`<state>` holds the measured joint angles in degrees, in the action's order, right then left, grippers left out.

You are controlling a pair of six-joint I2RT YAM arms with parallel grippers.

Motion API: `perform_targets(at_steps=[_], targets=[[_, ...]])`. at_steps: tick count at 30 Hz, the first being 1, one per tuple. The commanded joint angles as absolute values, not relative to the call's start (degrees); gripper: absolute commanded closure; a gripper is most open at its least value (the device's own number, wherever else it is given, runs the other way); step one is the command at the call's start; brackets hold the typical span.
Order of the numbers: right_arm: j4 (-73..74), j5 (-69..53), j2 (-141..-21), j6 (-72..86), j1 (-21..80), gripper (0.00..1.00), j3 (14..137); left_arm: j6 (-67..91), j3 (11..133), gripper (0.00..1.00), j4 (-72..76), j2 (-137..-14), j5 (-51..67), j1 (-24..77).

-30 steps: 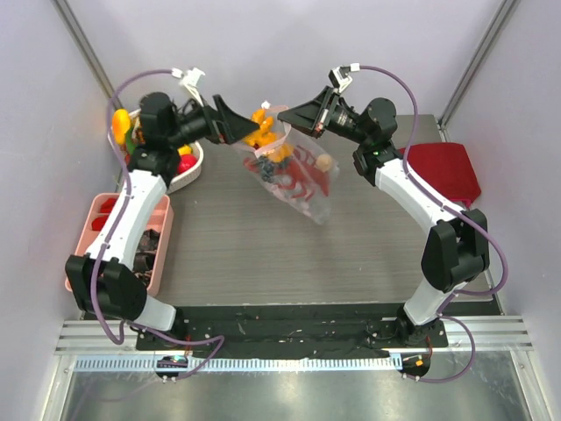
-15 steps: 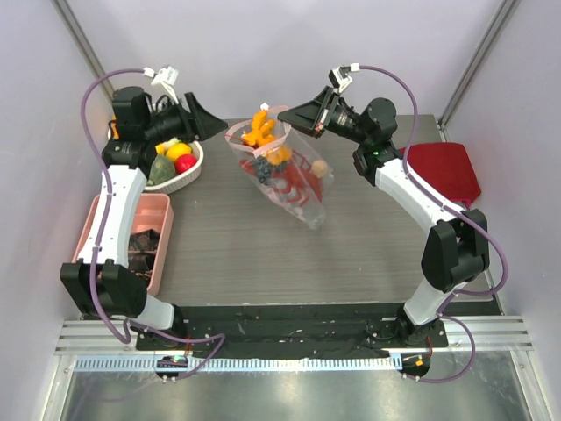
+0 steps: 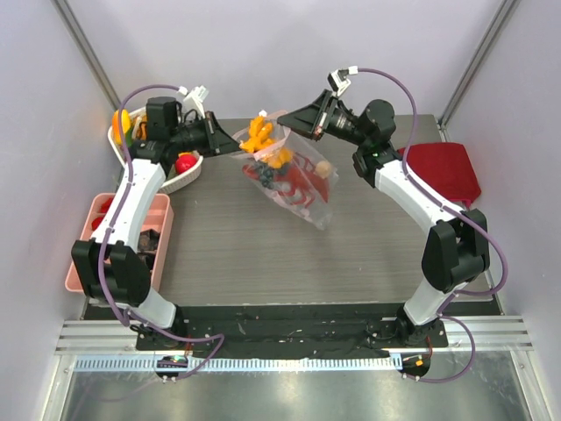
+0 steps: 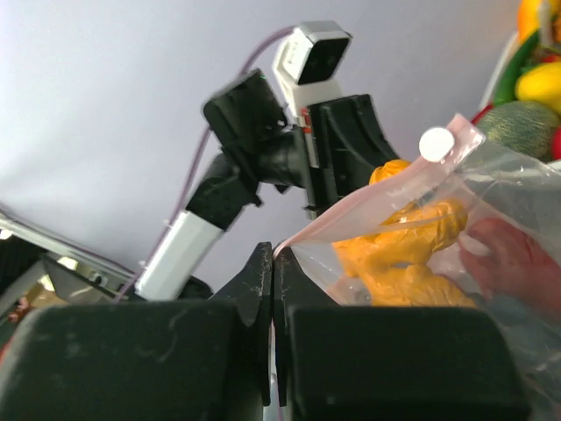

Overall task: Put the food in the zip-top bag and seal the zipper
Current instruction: Adjust the zipper food storage bag at the center of the board.

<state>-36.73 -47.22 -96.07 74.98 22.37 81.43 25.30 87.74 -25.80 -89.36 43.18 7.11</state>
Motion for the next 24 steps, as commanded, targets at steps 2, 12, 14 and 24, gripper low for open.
perform_targets(at_steps=[2, 12, 14, 24], targets=[[-21.06, -44.67, -92.64, 56.64, 22.24, 0.99, 77.61, 22.68, 88.86, 1.0, -28.3, -87.98, 43.77, 6.94], [12.55, -35.68, -90.97, 31.73, 22.06, 0.99, 82.34, 14.51, 90.17, 1.0, -33.05, -83.15, 43.85, 11.33], [13.88, -37.17, -89.57, 31.03, 22.06, 0.99, 84.98, 14.41, 91.05, 1.0, -32.7, -82.01, 42.55, 11.51], [24.16, -31.91, -88.41, 23.92, 22.06, 0.99, 88.07, 18.11, 93.01, 1.0, -33.04, -81.56, 40.71, 12.04]])
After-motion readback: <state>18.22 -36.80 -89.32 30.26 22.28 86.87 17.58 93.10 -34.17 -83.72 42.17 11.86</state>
